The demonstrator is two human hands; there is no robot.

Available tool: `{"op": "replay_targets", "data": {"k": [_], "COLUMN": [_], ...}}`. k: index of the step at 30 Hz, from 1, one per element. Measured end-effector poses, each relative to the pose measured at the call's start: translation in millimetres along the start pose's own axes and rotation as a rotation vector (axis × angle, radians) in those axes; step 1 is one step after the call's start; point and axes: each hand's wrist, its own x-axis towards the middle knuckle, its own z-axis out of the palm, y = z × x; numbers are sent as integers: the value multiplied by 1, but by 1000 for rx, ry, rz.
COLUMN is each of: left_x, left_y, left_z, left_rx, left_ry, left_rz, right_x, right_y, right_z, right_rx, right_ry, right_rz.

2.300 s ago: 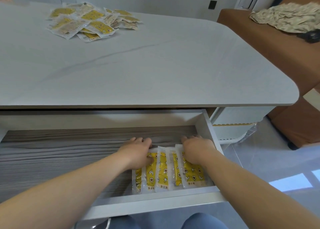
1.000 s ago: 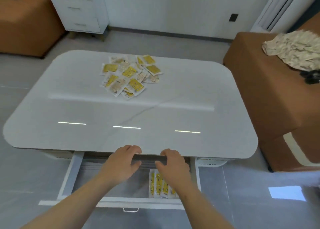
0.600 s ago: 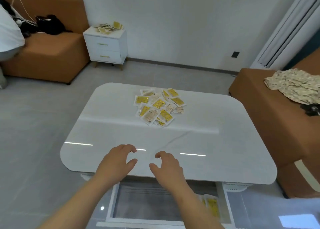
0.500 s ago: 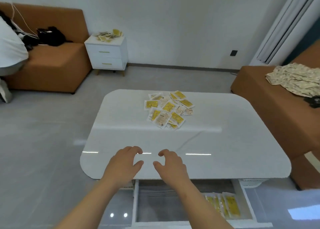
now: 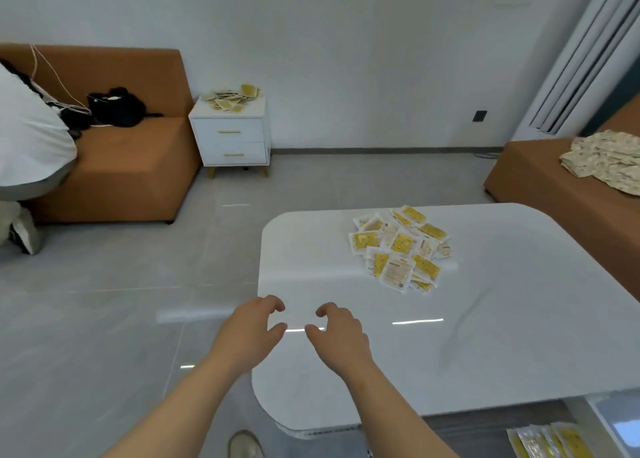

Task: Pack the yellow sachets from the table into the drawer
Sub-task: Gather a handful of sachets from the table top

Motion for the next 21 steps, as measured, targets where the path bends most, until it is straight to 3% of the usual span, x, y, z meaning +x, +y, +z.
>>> {"op": "replay_targets", "data": {"k": [6,21], "left_x": [108,430], "left_y": [-80,-276], "left_z": [-78,-238], "left_rx": [87,113], "left_ry": [-69,-64], "left_rz": [-4,60], "right_x": [121,418], "right_y": [-106,-323], "right_z": [21,62], "right_rx": [62,-199], "right_ry": [19,9], "right_rz": [0,23]}}
